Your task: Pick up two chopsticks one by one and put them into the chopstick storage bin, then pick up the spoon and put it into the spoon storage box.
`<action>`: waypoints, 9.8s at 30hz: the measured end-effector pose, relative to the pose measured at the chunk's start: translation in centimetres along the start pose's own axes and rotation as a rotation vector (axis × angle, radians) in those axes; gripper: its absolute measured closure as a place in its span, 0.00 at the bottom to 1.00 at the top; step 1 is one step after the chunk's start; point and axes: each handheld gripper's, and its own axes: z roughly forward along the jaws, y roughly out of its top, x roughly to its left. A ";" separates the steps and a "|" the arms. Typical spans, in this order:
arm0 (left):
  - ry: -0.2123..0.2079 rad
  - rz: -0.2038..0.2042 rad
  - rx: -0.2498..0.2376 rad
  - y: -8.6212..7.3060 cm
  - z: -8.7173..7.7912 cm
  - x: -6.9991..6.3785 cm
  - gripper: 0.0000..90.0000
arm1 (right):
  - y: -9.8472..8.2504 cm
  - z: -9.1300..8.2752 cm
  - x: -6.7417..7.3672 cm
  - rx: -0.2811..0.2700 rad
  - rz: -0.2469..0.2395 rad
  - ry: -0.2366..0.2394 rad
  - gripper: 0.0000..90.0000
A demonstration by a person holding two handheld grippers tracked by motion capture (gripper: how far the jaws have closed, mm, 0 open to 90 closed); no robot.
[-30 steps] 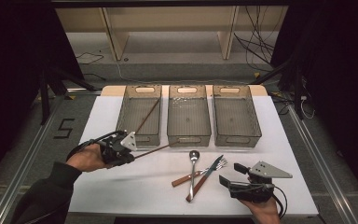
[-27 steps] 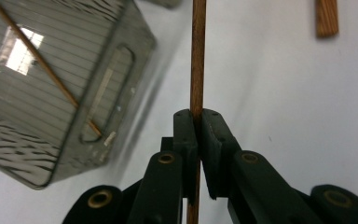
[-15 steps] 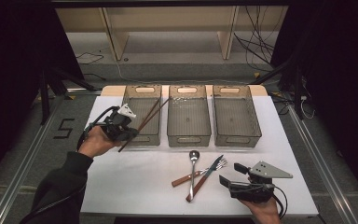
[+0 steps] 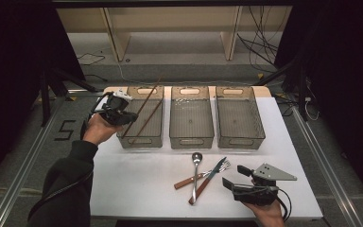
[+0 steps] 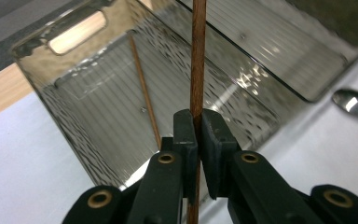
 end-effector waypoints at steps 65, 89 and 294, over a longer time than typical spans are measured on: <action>0.018 -0.219 0.110 -2.5 4.9 2.9 0.51 | 0.0 -0.1 0.0 -0.002 0.004 0.001 0.27; -0.031 -0.222 -0.096 -6.6 0.0 -2.4 0.19 | 0.8 0.6 1.1 0.042 0.014 0.004 0.27; -0.150 -0.200 -0.377 -16.6 -3.2 -8.7 0.18 | 5.3 8.3 4.4 0.291 0.032 -0.007 1.00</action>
